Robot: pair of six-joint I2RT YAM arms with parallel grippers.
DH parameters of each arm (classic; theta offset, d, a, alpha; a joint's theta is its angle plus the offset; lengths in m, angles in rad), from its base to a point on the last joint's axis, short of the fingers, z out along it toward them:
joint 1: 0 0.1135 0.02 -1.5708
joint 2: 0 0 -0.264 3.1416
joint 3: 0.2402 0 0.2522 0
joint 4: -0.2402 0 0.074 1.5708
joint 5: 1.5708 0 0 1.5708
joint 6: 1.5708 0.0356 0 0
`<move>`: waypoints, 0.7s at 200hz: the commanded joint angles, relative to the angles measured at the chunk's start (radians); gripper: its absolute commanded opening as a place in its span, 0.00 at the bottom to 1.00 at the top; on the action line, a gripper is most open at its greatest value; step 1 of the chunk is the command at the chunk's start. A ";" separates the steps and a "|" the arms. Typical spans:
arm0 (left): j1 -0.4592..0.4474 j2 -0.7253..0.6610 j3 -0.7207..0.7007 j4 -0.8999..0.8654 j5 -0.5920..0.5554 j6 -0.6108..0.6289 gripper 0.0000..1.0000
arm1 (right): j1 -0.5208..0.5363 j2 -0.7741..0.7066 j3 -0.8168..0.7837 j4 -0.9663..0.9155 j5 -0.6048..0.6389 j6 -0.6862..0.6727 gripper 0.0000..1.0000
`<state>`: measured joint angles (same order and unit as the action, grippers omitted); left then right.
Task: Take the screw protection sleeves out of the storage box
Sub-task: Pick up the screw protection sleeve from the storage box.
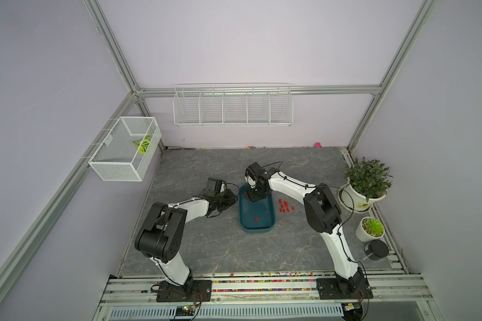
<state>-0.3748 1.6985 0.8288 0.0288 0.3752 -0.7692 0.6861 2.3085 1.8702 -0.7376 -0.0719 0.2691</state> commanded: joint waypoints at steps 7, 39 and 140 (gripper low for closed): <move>0.005 0.002 0.009 0.014 0.010 0.013 0.31 | 0.003 -0.020 -0.031 0.008 0.003 0.004 0.14; 0.004 0.004 0.007 0.013 0.010 0.011 0.31 | 0.003 -0.040 -0.056 0.032 0.003 0.005 0.12; 0.004 0.008 0.011 0.014 0.012 0.011 0.31 | 0.004 -0.133 -0.137 0.096 0.006 0.009 0.13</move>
<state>-0.3733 1.6985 0.8288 0.0288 0.3756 -0.7692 0.6861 2.2498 1.7695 -0.6537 -0.0719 0.2695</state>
